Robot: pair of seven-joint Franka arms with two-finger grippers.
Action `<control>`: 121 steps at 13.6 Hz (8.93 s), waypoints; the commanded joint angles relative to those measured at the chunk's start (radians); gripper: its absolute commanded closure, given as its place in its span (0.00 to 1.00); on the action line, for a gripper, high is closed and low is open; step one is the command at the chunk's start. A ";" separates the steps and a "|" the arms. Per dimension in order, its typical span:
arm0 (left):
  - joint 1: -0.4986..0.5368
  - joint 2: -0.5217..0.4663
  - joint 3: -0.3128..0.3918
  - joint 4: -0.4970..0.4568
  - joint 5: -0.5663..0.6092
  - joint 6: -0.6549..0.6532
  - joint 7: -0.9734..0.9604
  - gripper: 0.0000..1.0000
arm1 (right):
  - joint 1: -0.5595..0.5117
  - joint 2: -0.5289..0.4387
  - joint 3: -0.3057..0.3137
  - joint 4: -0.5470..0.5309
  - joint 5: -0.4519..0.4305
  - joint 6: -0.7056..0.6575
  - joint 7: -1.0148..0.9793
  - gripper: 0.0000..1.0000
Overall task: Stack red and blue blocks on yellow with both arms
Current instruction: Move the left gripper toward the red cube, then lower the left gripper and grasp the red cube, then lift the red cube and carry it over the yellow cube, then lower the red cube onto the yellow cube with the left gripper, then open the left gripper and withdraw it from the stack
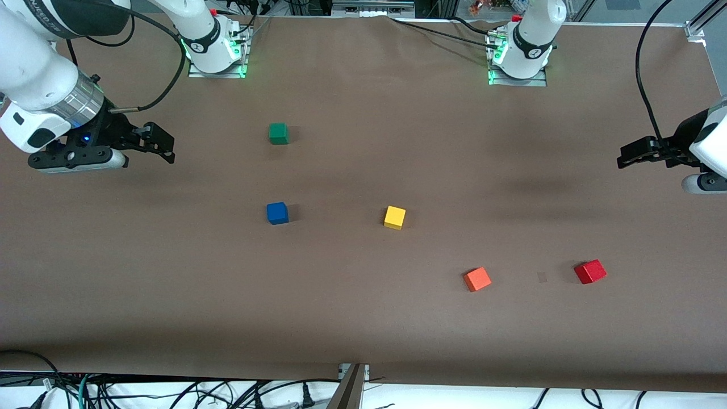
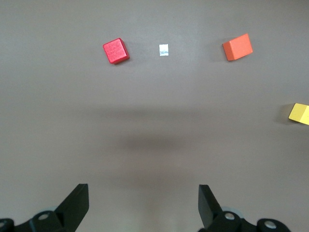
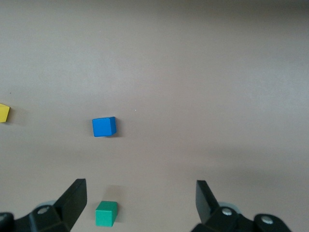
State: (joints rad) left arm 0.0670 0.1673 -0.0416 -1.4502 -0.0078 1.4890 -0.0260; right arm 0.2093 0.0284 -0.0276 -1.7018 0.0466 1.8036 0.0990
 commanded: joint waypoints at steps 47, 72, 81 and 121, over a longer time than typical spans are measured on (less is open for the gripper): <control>-0.068 0.571 -0.070 0.149 0.003 0.601 -0.265 0.83 | -0.021 -0.010 -0.002 -0.018 -0.014 -0.003 0.001 0.00; -0.632 0.647 -0.049 0.139 0.130 0.654 -0.308 0.94 | -0.021 -0.010 -0.005 -0.018 -0.014 -0.003 0.001 0.00; -0.642 0.632 -0.050 0.087 0.129 0.652 -0.311 0.94 | -0.021 0.001 -0.034 -0.016 -0.014 0.000 -0.013 0.00; -0.218 0.181 -0.055 0.185 0.112 0.209 -0.319 0.00 | -0.021 0.010 -0.055 -0.016 -0.013 0.007 -0.013 0.00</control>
State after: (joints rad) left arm -0.2298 0.4205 -0.0765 -1.2411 0.0948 1.7562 -0.3454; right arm 0.1946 0.0423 -0.0852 -1.7133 0.0447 1.8043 0.0969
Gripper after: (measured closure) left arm 0.000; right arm 0.000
